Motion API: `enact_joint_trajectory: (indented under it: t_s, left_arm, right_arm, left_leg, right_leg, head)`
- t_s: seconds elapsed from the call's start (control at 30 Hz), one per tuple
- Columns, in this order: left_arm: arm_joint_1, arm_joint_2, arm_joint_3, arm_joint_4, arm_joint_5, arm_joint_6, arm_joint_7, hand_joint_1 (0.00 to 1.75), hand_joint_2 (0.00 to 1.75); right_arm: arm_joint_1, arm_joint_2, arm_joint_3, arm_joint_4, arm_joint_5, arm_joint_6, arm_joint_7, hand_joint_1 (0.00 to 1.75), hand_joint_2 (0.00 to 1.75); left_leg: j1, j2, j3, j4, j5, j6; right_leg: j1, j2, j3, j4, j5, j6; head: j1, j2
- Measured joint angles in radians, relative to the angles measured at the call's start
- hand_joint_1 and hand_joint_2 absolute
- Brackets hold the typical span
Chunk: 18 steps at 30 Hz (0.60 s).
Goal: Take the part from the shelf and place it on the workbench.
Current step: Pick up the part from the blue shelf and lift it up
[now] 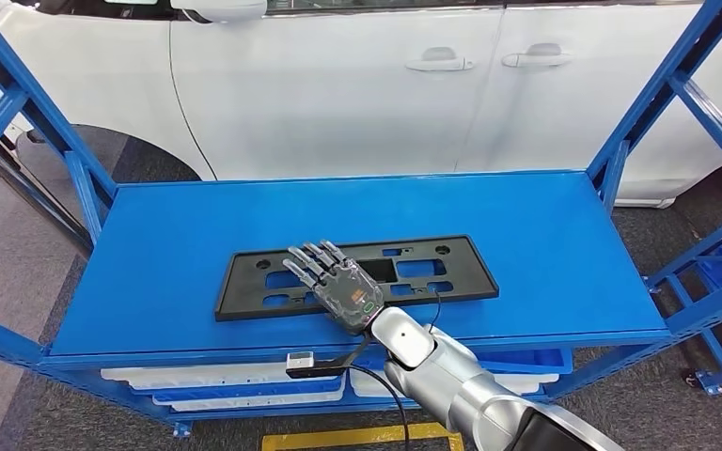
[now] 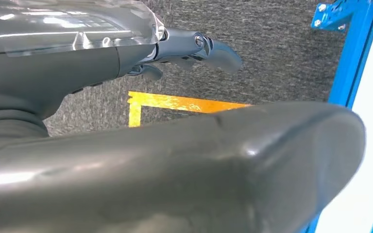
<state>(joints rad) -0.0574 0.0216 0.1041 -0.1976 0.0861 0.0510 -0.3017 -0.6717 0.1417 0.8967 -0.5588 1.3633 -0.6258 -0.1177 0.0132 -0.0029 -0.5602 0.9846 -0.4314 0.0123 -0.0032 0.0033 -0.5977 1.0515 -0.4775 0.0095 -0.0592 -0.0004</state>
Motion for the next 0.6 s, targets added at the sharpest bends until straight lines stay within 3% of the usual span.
enact_joint_trajectory:
  t_s: [0.03,0.1,0.13,0.17,0.2,0.27,0.33,0.43,0.5,0.6]
  left_arm:
    - [-0.001,0.0,0.001,0.0,0.0,-0.001,0.0,0.0,0.0]
    - [0.0,0.0,0.004,0.0,-0.001,-0.002,0.0,0.0,0.0]
    - [0.001,0.0,0.005,0.0,-0.001,-0.002,0.0,0.0,0.0]
    - [0.001,0.0,0.006,0.0,-0.001,-0.002,0.001,0.0,0.0]
    - [0.001,0.0,0.006,0.0,0.0,-0.002,0.001,0.0,0.0]
    - [0.003,-0.001,0.008,0.0,0.001,0.0,0.0,0.0,0.0]
    - [0.005,-0.003,0.011,0.0,0.002,0.001,-0.002,0.0,0.0]
    - [0.009,-0.003,0.014,0.0,0.001,0.001,-0.004,0.0,0.0]
    - [0.009,-0.003,0.015,0.0,0.0,0.001,-0.004,0.0,0.0]
    - [0.005,-0.003,0.016,0.0,-0.003,0.002,-0.004,0.0,0.0]
  right_arm:
    - [-0.003,0.0,-0.004,0.01,0.004,0.003,0.013,0.0,1.75]
    - [-0.008,-0.001,-0.016,0.032,0.015,0.008,0.046,0.86,1.75]
    - [-0.011,-0.001,-0.023,0.043,0.021,0.011,0.064,1.3,1.75]
    - [-0.014,-0.002,-0.031,0.055,0.028,0.013,0.082,1.73,1.75]
    - [-0.019,-0.003,-0.039,0.065,0.034,0.018,0.104,1.75,1.75]
    - [-0.036,-0.007,-0.061,0.088,0.043,0.033,0.154,1.75,1.75]
    - [-0.054,-0.015,-0.087,0.106,0.049,0.044,0.19,1.75,1.75]
    - [-0.064,-0.032,-0.118,0.125,0.053,0.045,0.198,1.75,1.75]
    - [-0.067,-0.037,-0.133,0.132,0.056,0.046,0.198,1.75,1.75]
    - [-0.064,-0.038,-0.15,0.142,0.067,0.046,0.198,1.75,1.75]
  left_leg:
    - [0.0,0.001,0.0,-0.001,0.002,0.005]
    - [-0.002,0.002,-0.003,-0.001,0.002,0.009]
    - [-0.002,0.002,-0.004,0.0,0.002,0.01]
    - [-0.002,0.002,-0.005,0.001,0.002,0.01]
    - [-0.003,0.001,-0.004,0.002,0.002,0.009]
    - [-0.005,-0.001,-0.005,0.007,0.0,0.007]
    - [-0.008,-0.003,-0.007,0.012,-0.001,-0.001]
    - [-0.007,-0.004,-0.01,0.013,-0.001,-0.018]
    - [-0.005,-0.003,-0.025,0.048,-0.027,-0.029]
    - [0.001,-0.002,-0.106,0.226,-0.116,-0.046]
  right_leg:
    - [-0.001,0.0,-0.025,0.056,-0.033,0.003]
    - [-0.002,-0.001,-0.09,0.194,-0.097,0.007]
    - [-0.003,-0.001,-0.111,0.239,-0.108,0.008]
    - [-0.003,-0.001,-0.113,0.246,-0.101,0.008]
    - [-0.003,-0.001,-0.096,0.213,-0.076,0.007]
    - [-0.001,-0.002,-0.023,0.07,-0.013,-0.003]
    - [0.004,-0.003,0.026,-0.032,0.018,-0.012]
    - [0.005,-0.002,0.032,-0.052,0.026,-0.025]
    - [-0.001,-0.002,0.034,-0.062,0.035,-0.036]
    - [-0.003,-0.002,0.033,-0.065,0.038,-0.041]
  head:
    - [0.0,0.0]
    - [0.0,0.0]
    - [0.0,0.0]
    - [0.0,0.0]
    - [0.0,0.0]
    - [0.0,0.0]
    - [0.0,0.0]
    - [0.0,0.0]
    - [0.0,0.0]
    - [0.0,0.0]
